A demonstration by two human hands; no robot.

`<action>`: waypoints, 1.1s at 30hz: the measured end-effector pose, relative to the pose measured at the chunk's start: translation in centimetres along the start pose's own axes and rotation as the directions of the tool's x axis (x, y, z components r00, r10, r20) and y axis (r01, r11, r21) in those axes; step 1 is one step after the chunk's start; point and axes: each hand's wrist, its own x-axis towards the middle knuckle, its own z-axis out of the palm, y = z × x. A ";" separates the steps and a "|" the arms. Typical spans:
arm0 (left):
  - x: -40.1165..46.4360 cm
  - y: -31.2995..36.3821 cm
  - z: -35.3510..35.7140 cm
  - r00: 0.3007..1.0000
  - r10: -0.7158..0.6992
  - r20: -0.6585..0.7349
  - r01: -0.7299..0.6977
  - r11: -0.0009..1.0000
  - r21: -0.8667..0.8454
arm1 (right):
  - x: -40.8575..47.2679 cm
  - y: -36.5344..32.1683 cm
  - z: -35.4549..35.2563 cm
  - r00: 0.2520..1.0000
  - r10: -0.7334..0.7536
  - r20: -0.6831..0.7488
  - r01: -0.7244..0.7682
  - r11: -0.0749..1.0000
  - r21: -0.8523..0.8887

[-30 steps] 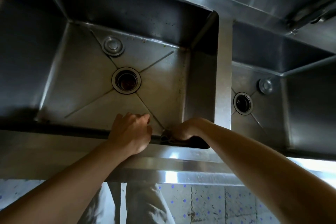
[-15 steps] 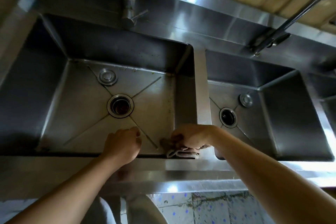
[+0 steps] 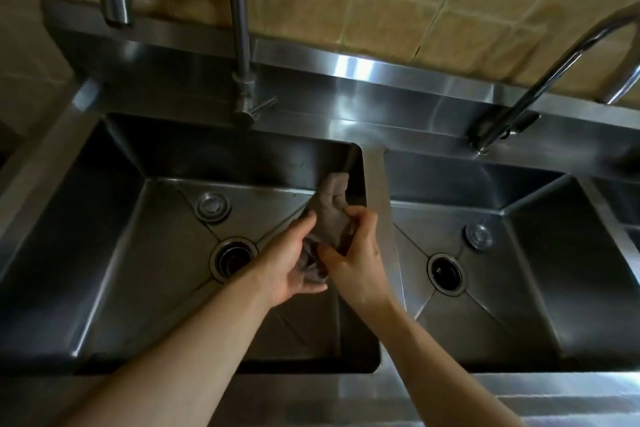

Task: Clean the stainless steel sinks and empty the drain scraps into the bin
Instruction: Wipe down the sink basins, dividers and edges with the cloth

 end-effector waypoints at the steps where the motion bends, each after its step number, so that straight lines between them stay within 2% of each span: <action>1: 0.4 0.3 0.1 1.000 0.000 0.006 0.000 0.999 -0.032 | 0.1 0.0 0.1 1.000 0.015 0.025 -0.016 0.999 0.040; 4: 2.2 0.9 -0.1 1.000 0.001 -0.012 -0.001 0.999 -0.037 | 0.3 0.0 0.3 0.993 0.057 0.106 -0.064 0.996 0.055; 6: 3.6 1.3 -0.9 1.000 -0.017 -0.019 0.016 0.999 -0.046 | 0.8 0.2 0.3 0.982 0.107 0.157 -0.102 0.994 -0.043; 8: 5.2 1.6 -1.8 0.999 -0.028 0.035 0.031 0.997 -0.069 | 1.7 0.3 0.1 0.983 0.098 0.155 -0.077 0.988 -0.134; 11: 7.5 2.3 -2.5 0.996 -0.011 0.088 0.017 0.998 -0.067 | 4.3 0.8 -1.1 0.996 0.078 -0.040 -0.085 0.969 -0.232; 14: 10.7 2.9 -2.1 0.999 0.031 0.033 -0.030 0.999 -0.044 | 8.4 2.5 -3.0 0.959 0.139 -0.245 -0.234 0.878 -0.418; 16: 12.6 3.3 -1.4 0.998 0.056 -0.005 -0.056 0.998 -0.040 | 11.1 3.9 -3.8 0.944 0.197 -0.266 -0.307 0.819 -0.484; 19: 15.0 4.6 0.7 0.996 0.086 -0.024 -0.086 0.996 0.000 | 14.3 5.7 -4.0 0.941 0.273 -0.198 -0.335 0.831 -0.444; 22: 18.3 5.6 3.4 0.962 0.268 -0.058 -0.257 0.953 0.158 | 15.8 7.2 -3.7 0.962 0.207 -0.179 -0.271 0.804 -0.529; 25: 20.9 5.8 5.6 0.910 0.412 -0.057 -0.383 0.884 0.267 | 15.8 8.3 -3.1 0.962 0.111 -0.250 -0.252 0.716 -0.651; 27: 22.6 5.7 6.0 0.894 0.439 -0.087 -0.396 0.866 0.305 | 15.9 8.7 -2.8 0.958 0.069 -0.278 -0.249 0.683 -0.687; 33: 26.6 4.8 5.7 0.836 0.525 -0.161 -0.428 0.807 0.408 | 16.4 9.1 -2.8 0.957 0.019 -0.288 -0.225 0.676 -0.702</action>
